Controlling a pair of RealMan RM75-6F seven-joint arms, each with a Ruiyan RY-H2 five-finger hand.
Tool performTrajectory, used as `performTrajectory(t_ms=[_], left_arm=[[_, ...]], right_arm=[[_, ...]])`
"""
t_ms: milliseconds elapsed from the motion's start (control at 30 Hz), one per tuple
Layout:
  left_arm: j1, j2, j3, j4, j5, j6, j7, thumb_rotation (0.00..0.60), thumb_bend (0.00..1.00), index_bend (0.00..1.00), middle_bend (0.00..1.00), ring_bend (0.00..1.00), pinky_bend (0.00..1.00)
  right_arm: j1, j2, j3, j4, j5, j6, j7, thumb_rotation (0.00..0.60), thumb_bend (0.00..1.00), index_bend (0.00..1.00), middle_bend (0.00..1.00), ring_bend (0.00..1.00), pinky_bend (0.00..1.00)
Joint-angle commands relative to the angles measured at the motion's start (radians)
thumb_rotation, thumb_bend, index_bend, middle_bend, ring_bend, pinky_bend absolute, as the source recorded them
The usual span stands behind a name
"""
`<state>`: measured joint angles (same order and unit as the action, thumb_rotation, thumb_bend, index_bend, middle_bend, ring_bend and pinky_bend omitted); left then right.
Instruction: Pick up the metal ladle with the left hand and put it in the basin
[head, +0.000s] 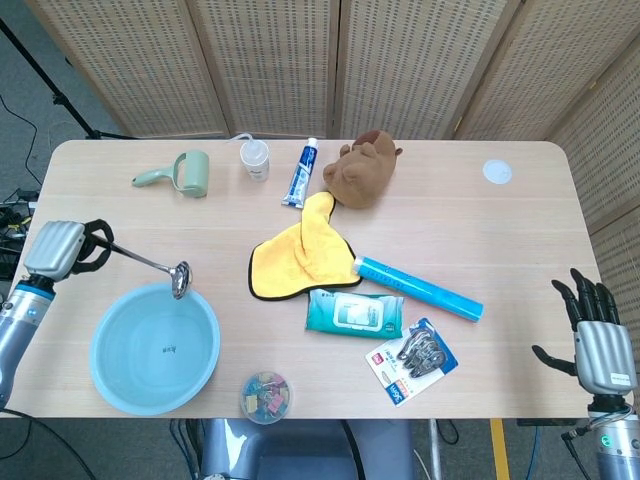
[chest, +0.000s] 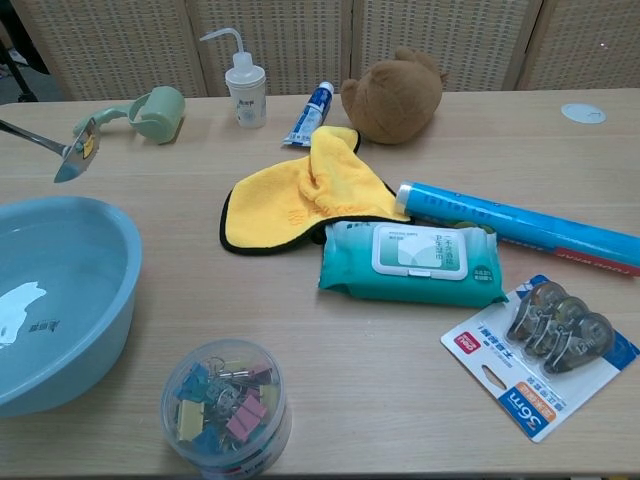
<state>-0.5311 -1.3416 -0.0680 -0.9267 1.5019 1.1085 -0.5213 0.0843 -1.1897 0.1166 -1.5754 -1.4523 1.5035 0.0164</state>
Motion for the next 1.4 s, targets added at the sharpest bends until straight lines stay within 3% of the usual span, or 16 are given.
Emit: performTrajectory(t_ms=[33, 633, 1400], left_arm=[[0.037, 0.069, 0.032, -0.104, 0.039, 0.059, 0.083, 0.600, 0.52, 0.82, 0.90, 0.76, 0.73], [0.047, 0.060, 0.089, -0.175, 0.082, 0.047, 0.350, 0.600, 0.52, 0.83, 0.90, 0.76, 0.73], [0.012, 0.019, 0.094, -0.217, 0.147, 0.074, 0.758, 0.600, 0.52, 0.83, 0.90, 0.76, 0.73]], right_arm=[[-0.002, 0.007, 0.000, -0.009, -0.003, 0.004, 0.009, 0.600, 0.00, 0.11, 0.00, 0.00, 0.00], [-0.012, 0.049, 0.006, -0.045, -0.008, 0.017, 0.066, 0.600, 0.00, 0.11, 0.00, 0.00, 0.00], [-0.016, 0.061, 0.015, -0.060, 0.002, 0.022, 0.085, 0.600, 0.00, 0.11, 0.00, 0.00, 0.00]])
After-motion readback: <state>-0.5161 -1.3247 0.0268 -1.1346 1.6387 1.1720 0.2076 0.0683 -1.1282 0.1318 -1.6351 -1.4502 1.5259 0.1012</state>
